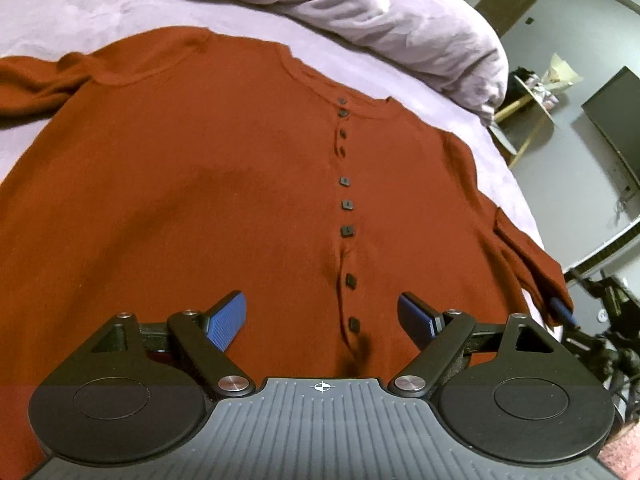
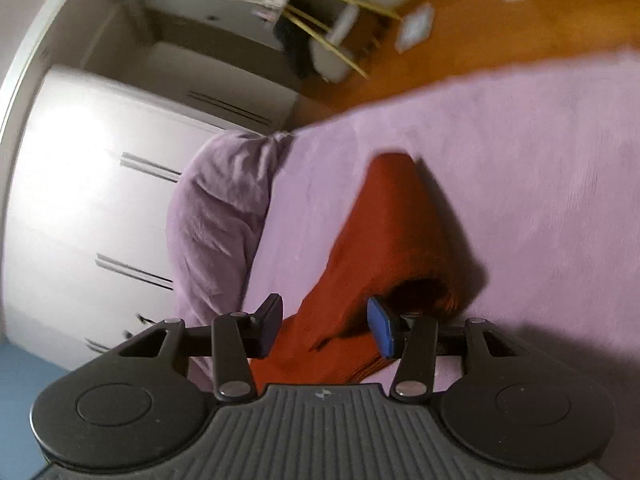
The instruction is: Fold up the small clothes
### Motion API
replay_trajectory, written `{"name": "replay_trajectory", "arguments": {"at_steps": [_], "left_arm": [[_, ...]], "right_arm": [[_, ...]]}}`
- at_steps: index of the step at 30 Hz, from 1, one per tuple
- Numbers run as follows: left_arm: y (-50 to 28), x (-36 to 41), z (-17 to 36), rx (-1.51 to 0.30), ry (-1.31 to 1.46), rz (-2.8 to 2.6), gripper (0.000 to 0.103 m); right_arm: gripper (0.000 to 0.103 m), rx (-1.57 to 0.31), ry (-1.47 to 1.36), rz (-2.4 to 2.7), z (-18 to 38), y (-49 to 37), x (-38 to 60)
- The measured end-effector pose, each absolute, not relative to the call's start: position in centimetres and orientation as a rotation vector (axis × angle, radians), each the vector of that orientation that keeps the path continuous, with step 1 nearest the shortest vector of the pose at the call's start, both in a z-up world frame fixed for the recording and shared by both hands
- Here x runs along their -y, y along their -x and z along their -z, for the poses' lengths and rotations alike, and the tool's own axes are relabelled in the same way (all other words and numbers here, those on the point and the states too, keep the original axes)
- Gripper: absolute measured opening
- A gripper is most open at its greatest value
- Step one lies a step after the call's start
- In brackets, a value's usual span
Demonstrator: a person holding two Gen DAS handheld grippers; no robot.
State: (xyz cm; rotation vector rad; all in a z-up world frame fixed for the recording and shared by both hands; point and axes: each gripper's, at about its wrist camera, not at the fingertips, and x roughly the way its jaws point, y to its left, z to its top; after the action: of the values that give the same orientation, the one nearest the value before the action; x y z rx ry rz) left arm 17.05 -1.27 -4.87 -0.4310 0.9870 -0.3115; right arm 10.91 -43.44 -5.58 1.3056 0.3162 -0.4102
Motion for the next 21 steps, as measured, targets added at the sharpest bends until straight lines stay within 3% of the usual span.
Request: {"name": "replay_trajectory", "arguments": {"at_steps": [2, 4, 6, 7, 11, 16, 21], "left_arm": [[-16.9, 1.3, 4.6, -0.992, 0.413, 0.313, 0.087], [-16.8, 1.1, 4.1, -0.991, 0.388, 0.317, 0.087], [-16.7, 0.7, 3.5, -0.980, 0.369, 0.315, 0.087], [-16.7, 0.4, 3.3, -0.976, 0.364, 0.314, 0.087], [-17.2, -0.7, 2.2, -0.958, 0.387, 0.338, 0.087], [-19.0, -1.2, 1.4, -0.912, 0.485, 0.392, 0.087], [-21.0, -1.8, 1.9, -0.878, 0.597, 0.409, 0.087]], "right_arm": [[0.044, -0.324, -1.306, 0.434, 6.4, -11.8, 43.1], [0.034, -0.290, -1.298, 0.472, 6.0, -12.5, 43.2], [0.011, -0.276, -1.323, 0.518, 6.5, -13.4, 43.6], [0.006, -0.293, -1.339, 0.555, 6.8, -13.9, 43.9], [0.006, -0.309, -1.338, 0.543, 5.3, -16.9, 42.9], [0.006, -0.230, -1.230, 0.021, -0.4, -21.8, 35.9], [0.008, -0.433, -1.001, -0.232, 0.5, -24.5, 27.3]]}}
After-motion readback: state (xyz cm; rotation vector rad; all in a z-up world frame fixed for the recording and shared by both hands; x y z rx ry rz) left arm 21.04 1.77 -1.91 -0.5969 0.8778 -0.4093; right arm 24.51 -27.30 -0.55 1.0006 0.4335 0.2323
